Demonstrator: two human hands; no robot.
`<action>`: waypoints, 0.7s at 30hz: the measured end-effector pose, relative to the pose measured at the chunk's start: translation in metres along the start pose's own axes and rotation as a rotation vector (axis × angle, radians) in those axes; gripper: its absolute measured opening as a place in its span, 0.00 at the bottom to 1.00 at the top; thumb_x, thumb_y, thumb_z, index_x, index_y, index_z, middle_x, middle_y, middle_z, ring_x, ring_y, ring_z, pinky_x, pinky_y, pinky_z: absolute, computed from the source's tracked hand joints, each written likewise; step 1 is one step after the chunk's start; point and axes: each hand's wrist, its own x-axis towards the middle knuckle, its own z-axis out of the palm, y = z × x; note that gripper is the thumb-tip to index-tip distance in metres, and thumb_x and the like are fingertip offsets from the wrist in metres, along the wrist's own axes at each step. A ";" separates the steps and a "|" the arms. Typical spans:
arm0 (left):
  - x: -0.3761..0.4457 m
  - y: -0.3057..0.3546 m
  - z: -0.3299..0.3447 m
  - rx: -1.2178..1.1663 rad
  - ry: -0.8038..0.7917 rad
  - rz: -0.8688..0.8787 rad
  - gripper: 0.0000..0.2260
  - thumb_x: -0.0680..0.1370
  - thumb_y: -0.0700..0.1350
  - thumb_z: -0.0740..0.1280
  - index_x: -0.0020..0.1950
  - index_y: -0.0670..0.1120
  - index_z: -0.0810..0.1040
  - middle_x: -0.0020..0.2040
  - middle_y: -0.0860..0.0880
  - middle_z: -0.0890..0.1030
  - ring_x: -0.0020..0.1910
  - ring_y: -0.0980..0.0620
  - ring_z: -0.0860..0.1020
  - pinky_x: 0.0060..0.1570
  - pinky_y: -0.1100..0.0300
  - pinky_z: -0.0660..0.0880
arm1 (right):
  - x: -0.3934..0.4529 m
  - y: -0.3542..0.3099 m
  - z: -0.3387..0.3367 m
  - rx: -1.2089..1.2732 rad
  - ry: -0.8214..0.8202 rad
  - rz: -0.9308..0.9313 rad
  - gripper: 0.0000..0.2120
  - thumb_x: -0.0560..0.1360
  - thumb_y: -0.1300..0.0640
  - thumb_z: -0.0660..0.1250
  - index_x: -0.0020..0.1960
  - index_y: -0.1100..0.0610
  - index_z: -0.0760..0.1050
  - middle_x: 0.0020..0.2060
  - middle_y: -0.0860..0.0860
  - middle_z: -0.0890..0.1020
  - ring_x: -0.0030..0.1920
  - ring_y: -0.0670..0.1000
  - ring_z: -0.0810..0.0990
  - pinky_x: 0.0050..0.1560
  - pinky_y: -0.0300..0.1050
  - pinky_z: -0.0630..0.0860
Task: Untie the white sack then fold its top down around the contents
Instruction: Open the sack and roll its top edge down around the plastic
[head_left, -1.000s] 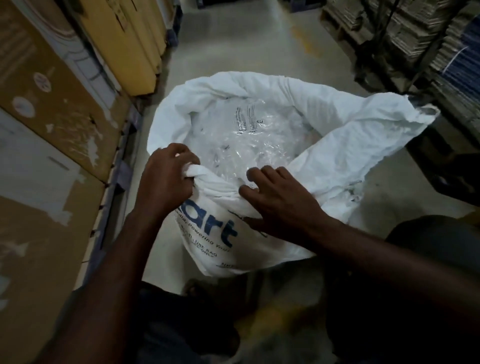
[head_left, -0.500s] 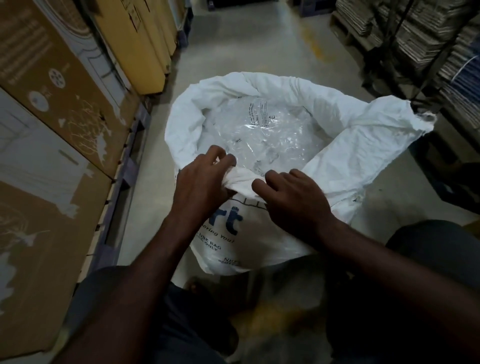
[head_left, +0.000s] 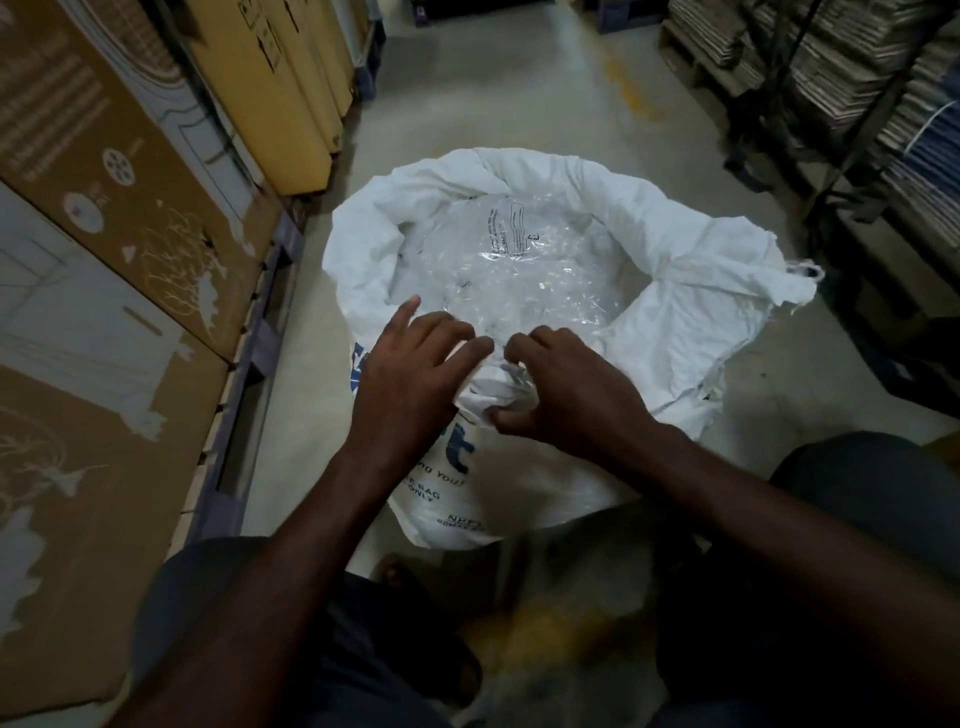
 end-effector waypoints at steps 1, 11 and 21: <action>0.000 0.002 -0.002 0.001 0.000 -0.006 0.11 0.79 0.37 0.75 0.61 0.44 0.86 0.54 0.44 0.85 0.56 0.40 0.83 0.72 0.39 0.73 | 0.002 -0.004 0.003 -0.022 0.006 -0.030 0.25 0.70 0.38 0.74 0.58 0.53 0.73 0.50 0.50 0.78 0.50 0.54 0.77 0.43 0.49 0.70; -0.002 0.003 -0.015 -0.105 -0.553 -0.180 0.33 0.71 0.60 0.79 0.74 0.55 0.73 0.71 0.52 0.74 0.69 0.47 0.73 0.67 0.45 0.67 | 0.013 0.015 0.033 -0.344 0.231 -0.221 0.19 0.70 0.58 0.76 0.55 0.55 0.69 0.40 0.53 0.74 0.32 0.56 0.75 0.28 0.48 0.63; -0.010 -0.009 -0.002 -0.013 -0.272 -0.306 0.13 0.71 0.46 0.78 0.47 0.49 0.75 0.37 0.50 0.78 0.32 0.42 0.78 0.32 0.56 0.65 | -0.007 0.035 -0.037 0.086 -0.194 0.014 0.24 0.70 0.34 0.74 0.59 0.46 0.75 0.56 0.46 0.74 0.45 0.49 0.80 0.48 0.49 0.80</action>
